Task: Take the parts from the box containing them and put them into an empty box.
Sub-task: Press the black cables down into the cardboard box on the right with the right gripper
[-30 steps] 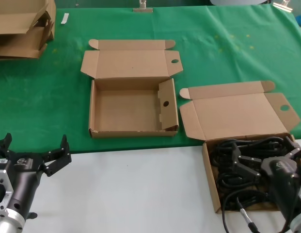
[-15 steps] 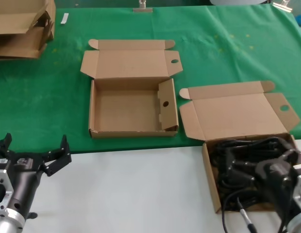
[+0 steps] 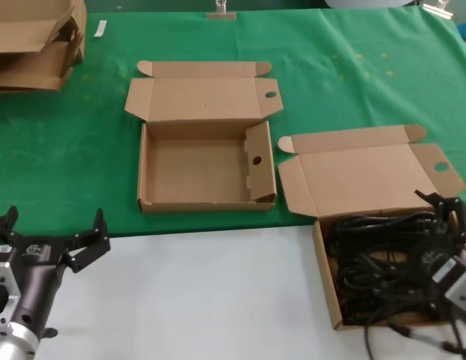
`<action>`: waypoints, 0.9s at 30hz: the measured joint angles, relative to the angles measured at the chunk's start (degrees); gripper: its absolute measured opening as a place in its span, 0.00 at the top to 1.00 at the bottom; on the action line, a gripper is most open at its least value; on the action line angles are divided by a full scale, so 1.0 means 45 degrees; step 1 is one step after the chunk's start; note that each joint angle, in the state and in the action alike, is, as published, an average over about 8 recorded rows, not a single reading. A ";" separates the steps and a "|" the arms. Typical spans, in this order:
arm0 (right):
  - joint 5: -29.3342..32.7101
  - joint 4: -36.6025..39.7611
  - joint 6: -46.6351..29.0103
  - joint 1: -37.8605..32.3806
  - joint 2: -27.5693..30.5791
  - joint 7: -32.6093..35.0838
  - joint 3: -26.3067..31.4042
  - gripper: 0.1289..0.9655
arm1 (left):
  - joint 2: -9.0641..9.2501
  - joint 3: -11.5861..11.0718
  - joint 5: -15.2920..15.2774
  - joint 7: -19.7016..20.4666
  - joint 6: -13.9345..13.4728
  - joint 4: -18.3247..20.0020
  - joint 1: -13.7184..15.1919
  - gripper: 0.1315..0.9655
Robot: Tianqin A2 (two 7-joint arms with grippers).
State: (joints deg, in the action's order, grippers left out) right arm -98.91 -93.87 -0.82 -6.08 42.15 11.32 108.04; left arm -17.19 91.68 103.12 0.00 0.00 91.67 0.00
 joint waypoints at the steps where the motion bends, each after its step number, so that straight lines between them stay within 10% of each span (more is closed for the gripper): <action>1: 0.0370 0.0105 -0.0284 -0.0163 0.0302 0.0191 0.0073 0.00 | 0.0000 0.0000 0.0000 0.0000 0.0000 0.0000 0.0000 0.00; 11: 0.3485 0.1826 -0.3154 -0.2435 0.1623 0.1827 0.0588 0.00 | 0.0000 0.0000 0.0000 0.0000 0.0000 0.0000 0.0000 0.00; 27: 0.7270 0.3721 -0.5252 -0.5305 -0.0514 0.0782 0.0680 0.00 | 0.0000 0.0000 0.0000 0.0001 0.0000 0.0000 0.0000 0.00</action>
State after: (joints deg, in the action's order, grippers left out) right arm -66.20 -77.13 -24.45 -29.95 39.84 14.84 111.09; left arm -17.19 91.68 103.12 0.01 0.00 91.67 0.00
